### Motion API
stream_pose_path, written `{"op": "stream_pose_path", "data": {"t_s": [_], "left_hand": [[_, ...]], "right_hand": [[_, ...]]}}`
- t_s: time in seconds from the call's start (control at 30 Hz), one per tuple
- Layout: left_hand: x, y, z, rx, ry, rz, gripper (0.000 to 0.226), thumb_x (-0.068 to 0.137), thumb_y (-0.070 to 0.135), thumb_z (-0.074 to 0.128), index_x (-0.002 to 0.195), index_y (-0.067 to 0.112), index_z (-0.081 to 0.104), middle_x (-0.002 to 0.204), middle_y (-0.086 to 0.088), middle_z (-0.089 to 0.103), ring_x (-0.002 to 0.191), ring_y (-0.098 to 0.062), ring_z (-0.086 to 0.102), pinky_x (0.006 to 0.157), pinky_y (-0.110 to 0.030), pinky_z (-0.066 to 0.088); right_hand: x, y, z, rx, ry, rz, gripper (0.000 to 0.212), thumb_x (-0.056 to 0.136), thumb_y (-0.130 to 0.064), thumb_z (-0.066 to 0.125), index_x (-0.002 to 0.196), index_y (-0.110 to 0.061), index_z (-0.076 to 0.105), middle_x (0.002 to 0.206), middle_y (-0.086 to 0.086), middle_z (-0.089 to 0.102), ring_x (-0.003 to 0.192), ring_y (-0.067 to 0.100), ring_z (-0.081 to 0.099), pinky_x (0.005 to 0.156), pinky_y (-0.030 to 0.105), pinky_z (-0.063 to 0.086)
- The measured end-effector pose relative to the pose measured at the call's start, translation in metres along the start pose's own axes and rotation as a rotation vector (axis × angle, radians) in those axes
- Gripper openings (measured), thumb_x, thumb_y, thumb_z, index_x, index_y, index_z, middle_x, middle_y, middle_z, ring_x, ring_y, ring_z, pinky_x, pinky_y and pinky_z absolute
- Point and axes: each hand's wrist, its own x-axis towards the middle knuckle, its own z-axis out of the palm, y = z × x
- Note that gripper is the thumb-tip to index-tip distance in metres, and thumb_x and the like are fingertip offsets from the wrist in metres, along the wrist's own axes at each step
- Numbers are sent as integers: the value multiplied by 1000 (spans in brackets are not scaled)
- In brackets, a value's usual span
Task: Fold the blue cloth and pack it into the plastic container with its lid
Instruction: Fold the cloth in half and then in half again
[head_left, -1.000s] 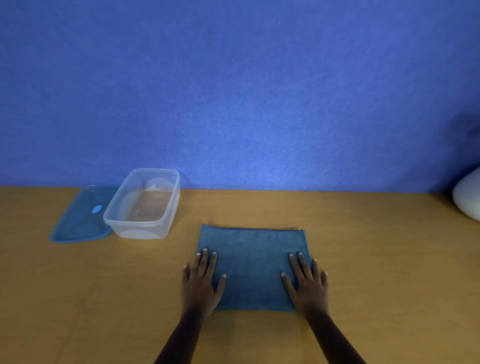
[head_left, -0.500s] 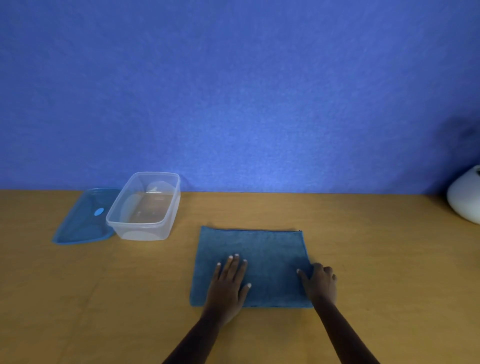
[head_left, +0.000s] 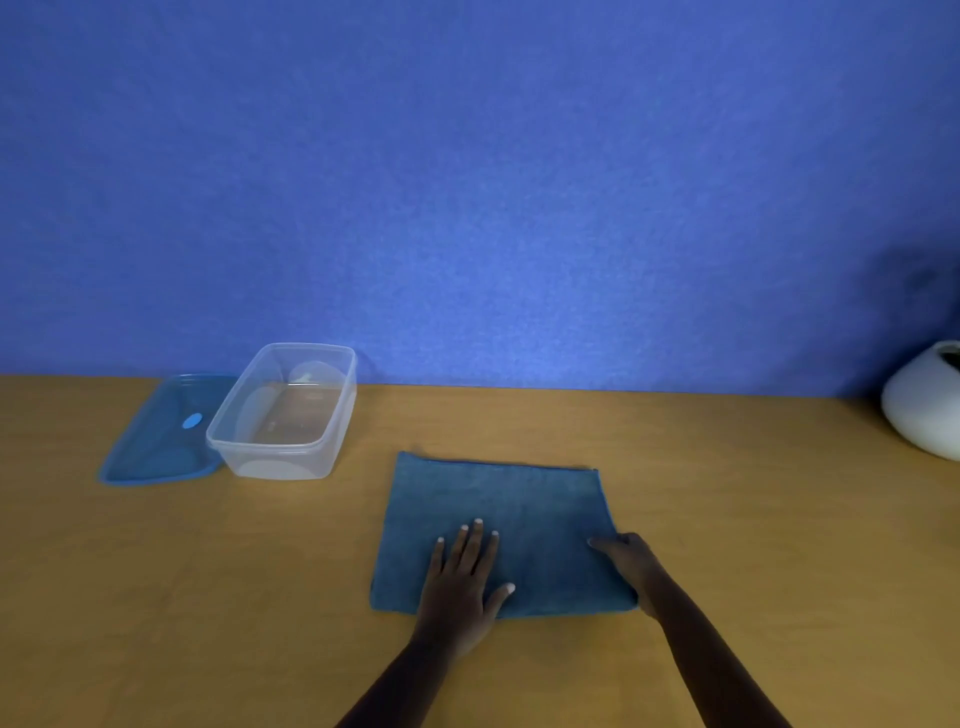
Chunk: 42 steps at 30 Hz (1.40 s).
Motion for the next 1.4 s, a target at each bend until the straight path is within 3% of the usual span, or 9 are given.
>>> {"op": "stream_pose_path", "data": {"t_s": [0.1, 0.27, 0.37, 0.5, 0.6, 0.77, 0.9, 1.17, 1.4], "left_hand": [[2, -9, -5, 5, -39, -28, 68, 92, 56, 11, 109, 29, 72, 120, 6, 69, 107, -14, 68, 113, -33, 20], [1, -35, -9, -40, -17, -131, 78, 96, 49, 2, 108, 21, 73, 114, -1, 72, 103, -22, 70, 112, -36, 26], [-2, -44, -11, -74, 12, -215, 86, 95, 47, -8, 109, 20, 72, 115, -4, 72, 103, -24, 70, 82, -42, 57], [2, -47, 3, -235, -75, -211, 63, 95, 53, 11, 149, 20, 18, 159, -10, 12, 147, -32, 11, 120, -46, 14], [6, -50, 17, -246, -65, -218, 62, 98, 48, 23, 150, 25, 0, 161, -3, -8, 149, -24, -9, 122, -40, -2], [6, -52, 17, -285, -36, -211, 60, 99, 45, 25, 150, 24, 2, 161, -2, -6, 149, -20, -8, 122, -37, 0], [4, -53, 4, -434, 125, -289, 50, 99, 30, 35, 147, 18, 26, 156, -1, 23, 144, -16, 22, 115, -27, 27], [16, -78, -12, -987, 192, -468, 26, 87, -4, 46, 89, -2, 72, 91, -15, 70, 77, -14, 67, 66, -19, 48], [19, -93, -20, -1346, 45, -631, 40, 98, 17, 42, 61, 12, 55, 61, -5, 51, 57, -16, 46, 56, -28, 34]], "right_hand": [[-9, -3, -9, 155, -99, 17, 35, 87, -8, 59, 116, 11, 56, 109, 26, 64, 92, 39, 62, 74, 42, 50], [-15, -21, -25, 271, -121, -12, 30, 87, -3, 55, 113, 11, 55, 88, 20, 63, 73, 29, 59, 60, 36, 47], [-14, -38, -31, 227, -65, -36, 29, 86, -2, 56, 112, 8, 57, 84, 17, 63, 70, 29, 58, 57, 35, 46], [-16, -65, -15, 54, -57, -149, 38, 86, -2, 55, 123, 5, 52, 113, 25, 62, 92, 37, 61, 74, 42, 50], [-23, -84, 14, -63, -53, -258, 43, 84, -4, 56, 127, -4, 49, 114, 17, 60, 97, 34, 61, 76, 38, 51], [-42, -99, 76, -295, -56, -406, 44, 83, -11, 57, 126, -8, 48, 115, 20, 62, 104, 32, 60, 78, 31, 44], [-53, -97, 118, -377, -76, -467, 43, 85, -11, 52, 126, -6, 42, 101, 20, 64, 99, 37, 62, 82, 40, 51], [-63, -77, 170, -656, -117, -542, 60, 91, -18, 46, 144, -8, 19, 120, 19, 61, 111, 33, 60, 89, 41, 51], [-63, -57, 188, -742, -137, -594, 57, 94, -23, 41, 146, -11, 20, 125, 15, 58, 114, 28, 57, 90, 37, 50]]}}
